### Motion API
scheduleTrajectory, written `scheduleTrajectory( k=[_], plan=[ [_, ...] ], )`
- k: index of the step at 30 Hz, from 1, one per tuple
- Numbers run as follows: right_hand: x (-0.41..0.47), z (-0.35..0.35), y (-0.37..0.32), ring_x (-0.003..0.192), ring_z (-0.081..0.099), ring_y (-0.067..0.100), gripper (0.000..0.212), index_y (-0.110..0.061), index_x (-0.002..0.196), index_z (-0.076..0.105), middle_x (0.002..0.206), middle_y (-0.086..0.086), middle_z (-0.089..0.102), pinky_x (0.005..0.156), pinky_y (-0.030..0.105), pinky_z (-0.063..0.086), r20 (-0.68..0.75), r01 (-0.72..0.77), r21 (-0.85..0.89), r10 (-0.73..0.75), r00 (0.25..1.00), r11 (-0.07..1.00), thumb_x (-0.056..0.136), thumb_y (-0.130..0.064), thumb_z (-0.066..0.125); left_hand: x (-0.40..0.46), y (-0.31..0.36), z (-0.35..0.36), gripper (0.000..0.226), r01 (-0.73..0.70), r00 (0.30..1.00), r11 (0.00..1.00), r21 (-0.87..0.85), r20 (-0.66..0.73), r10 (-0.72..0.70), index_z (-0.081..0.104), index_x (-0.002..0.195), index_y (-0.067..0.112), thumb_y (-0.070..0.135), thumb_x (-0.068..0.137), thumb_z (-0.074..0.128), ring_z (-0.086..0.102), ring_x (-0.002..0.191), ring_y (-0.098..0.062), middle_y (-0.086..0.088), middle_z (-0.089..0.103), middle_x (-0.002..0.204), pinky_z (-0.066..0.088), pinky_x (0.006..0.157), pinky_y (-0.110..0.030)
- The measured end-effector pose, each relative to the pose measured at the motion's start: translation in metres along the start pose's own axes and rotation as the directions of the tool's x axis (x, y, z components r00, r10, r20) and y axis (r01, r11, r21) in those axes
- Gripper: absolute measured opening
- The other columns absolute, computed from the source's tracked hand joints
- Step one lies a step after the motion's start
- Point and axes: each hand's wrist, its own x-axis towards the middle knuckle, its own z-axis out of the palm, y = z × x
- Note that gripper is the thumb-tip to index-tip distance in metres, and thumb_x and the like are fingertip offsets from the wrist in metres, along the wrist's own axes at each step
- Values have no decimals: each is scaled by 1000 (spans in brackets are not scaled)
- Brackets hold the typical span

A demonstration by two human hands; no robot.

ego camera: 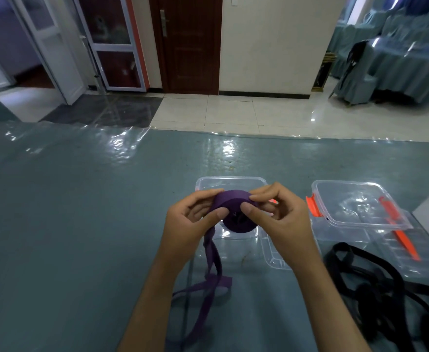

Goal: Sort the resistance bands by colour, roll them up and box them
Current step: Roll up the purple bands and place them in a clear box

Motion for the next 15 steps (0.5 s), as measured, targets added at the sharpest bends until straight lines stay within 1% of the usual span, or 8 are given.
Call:
scheduleTrajectory(
  k=[3, 6, 8, 10, 12, 13, 15],
  plan=[
    [-1, -3, 0, 88, 75, 20, 16, -11, 83, 70, 93, 7, 72, 74, 30, 62, 35, 13, -47, -11, 999, 999, 75, -14, 84, -2, 2, -2, 34, 39, 999, 999, 1, 35, -39, 73, 113, 12, 16, 80, 79, 76, 103, -22, -7, 79, 109, 57, 90, -25],
    [-2, -8, -2, 91, 78, 26, 23, -6, 89, 65, 104, 6, 77, 78, 41, 65, 148, -69, -53, 76, 986, 996, 77, -12, 83, -3, 3, -6, 33, 35, 999, 999, 24, 20, -36, 74, 111, 14, 19, 80, 80, 76, 98, -19, -6, 80, 105, 57, 89, -25],
    [1, -11, -4, 91, 79, 29, 28, -4, 91, 63, 105, 9, 78, 78, 45, 65, 177, -101, -73, 112, 978, 992, 76, -13, 84, -3, 1, -5, 33, 31, 999, 999, 38, 18, -32, 75, 112, 15, 20, 80, 80, 76, 97, -18, -6, 80, 104, 57, 90, -26],
    [2, -12, -3, 93, 78, 28, 23, -7, 93, 67, 102, 12, 76, 80, 42, 64, 164, -56, -92, 71, 984, 994, 78, -8, 84, -4, -2, -1, 35, 52, 998, 998, 27, 39, -53, 74, 115, 14, 20, 81, 80, 76, 102, -19, -5, 80, 108, 56, 92, -26],
    [1, -10, -1, 99, 76, 24, 24, -12, 100, 73, 103, 6, 75, 82, 35, 63, 137, -14, -116, 30, 990, 993, 81, -3, 83, -4, -5, 1, 38, 84, 994, 996, 20, 71, -85, 73, 116, 12, 18, 79, 81, 75, 107, -20, -4, 79, 111, 56, 93, -26],
    [0, -11, 1, 101, 75, 22, 26, -13, 103, 74, 103, 3, 76, 83, 33, 63, 133, -9, -132, 26, 991, 991, 82, -2, 82, -3, -5, 2, 40, 93, 993, 995, 30, 75, -95, 73, 114, 12, 18, 76, 84, 75, 106, -19, -4, 80, 110, 56, 93, -26],
    [-3, -12, 5, 103, 74, 23, 22, -12, 100, 74, 104, 2, 76, 86, 36, 63, 157, -38, -145, 61, 986, 989, 83, -3, 82, -1, -5, -2, 39, 54, 996, 994, 95, 60, -60, 74, 106, 15, 17, 70, 88, 76, 97, -14, 1, 81, 102, 55, 90, -24]
  ],
)
